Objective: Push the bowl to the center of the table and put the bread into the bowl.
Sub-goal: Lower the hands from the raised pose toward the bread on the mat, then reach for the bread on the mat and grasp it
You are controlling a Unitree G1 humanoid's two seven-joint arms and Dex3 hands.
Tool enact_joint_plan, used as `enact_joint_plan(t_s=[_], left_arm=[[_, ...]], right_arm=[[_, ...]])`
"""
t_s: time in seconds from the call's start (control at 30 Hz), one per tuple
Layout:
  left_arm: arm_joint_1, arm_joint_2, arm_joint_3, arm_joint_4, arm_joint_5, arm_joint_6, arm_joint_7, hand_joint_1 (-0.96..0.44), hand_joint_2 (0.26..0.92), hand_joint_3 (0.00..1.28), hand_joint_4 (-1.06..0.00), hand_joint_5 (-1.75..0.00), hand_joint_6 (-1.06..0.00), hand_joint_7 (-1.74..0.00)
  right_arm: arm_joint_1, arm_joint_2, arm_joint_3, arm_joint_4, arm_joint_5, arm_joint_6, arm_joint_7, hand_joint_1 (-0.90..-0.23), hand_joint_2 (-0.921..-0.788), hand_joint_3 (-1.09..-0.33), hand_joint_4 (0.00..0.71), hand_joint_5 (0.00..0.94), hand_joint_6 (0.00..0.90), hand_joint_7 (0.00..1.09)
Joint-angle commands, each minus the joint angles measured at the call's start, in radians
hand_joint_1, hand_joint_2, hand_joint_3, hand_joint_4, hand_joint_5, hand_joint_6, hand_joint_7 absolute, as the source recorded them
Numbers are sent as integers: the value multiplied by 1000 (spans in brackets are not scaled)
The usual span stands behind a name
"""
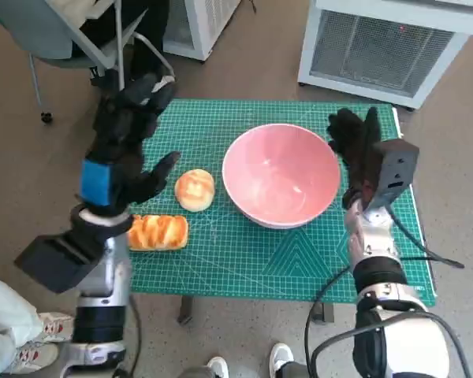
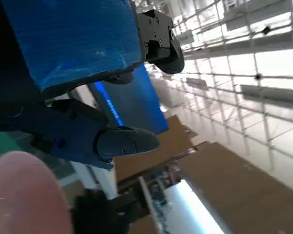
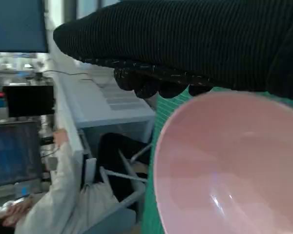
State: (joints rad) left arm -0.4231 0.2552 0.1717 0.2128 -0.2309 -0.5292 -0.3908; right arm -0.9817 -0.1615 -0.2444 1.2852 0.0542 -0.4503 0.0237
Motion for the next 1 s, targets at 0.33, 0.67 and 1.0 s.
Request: enact_joint_plan(t_s=[0.33,0.67,1.0], left_arm=[[132,362,8,-126,137,76,-186,-589,921,312,-334,-79,-136,-499],[176,586,-20,-226,227,229,-332,-615,921,259,-309,-16,-180,-367],[184,661,-81,-275,311,360,-391,-525,921,100,-279,0,-263,-199]], right_arm=[[34,-30,67,-268,-14,-419,105,-539,-921,-811,242,9,118,343],[108,-29,129,-558,48,-565,222,-560,-921,-780,267,9,80,452],[165,-49,153,-712,16,-560,223,-551,-921,-771,270,7,68,478]])
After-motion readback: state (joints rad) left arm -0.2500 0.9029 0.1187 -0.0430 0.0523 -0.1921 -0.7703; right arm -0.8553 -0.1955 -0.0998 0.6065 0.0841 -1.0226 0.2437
